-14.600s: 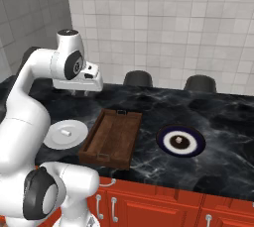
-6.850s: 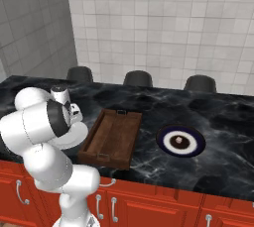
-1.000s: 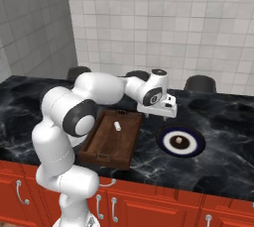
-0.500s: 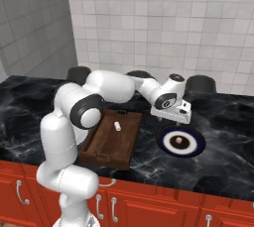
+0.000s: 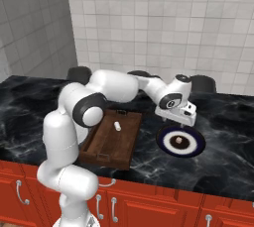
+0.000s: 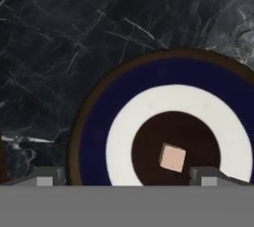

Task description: Move the dessert items from the plates to the tray.

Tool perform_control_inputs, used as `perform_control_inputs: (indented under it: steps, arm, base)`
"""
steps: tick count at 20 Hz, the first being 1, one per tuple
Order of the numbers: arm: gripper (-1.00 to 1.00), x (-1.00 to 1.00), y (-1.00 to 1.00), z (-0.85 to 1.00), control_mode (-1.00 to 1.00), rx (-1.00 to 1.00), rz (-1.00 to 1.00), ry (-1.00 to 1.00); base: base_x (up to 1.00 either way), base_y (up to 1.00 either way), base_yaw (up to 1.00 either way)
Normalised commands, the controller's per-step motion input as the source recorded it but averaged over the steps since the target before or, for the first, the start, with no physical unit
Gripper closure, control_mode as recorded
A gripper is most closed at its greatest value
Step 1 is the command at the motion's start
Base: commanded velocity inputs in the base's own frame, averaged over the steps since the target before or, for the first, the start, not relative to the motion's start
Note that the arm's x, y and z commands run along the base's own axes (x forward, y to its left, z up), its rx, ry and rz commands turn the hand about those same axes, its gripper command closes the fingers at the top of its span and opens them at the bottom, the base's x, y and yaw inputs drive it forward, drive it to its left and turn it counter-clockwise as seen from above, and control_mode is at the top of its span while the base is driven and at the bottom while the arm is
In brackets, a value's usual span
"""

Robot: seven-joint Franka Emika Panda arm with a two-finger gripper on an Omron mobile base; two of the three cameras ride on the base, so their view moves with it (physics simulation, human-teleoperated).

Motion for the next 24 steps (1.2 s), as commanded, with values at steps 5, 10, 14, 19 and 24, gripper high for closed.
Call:
perform_control_inputs:
  steps: [5, 10, 14, 19, 24]
  arm:
    - [-1.00, -0.08, -0.12, -0.19, -1.00, 0.00, -0.08, 0.00]
    - [-1.00, -0.03, -0.19, -0.23, -1.00, 0.00, -0.08, 0.00]
    - [-1.00, 0.00, -0.35, -0.18, -1.00, 0.01, -0.08, 0.00]
    - [-1.00, 0.00, -0.13, -0.20, -1.00, 0.00, -0.07, 0.00]
    - [-1.00, -0.03, 0.00, -0.15, -1.00, 0.00, -0.06, 0.00]
  base:
    - [0.00, 0.00, 0.00]
    - [0.00, 0.00, 0.00]
    - [0.00, 0.00, 0.00]
    - [0.00, 0.00, 0.00]
    - [0.00, 0.00, 0.00]
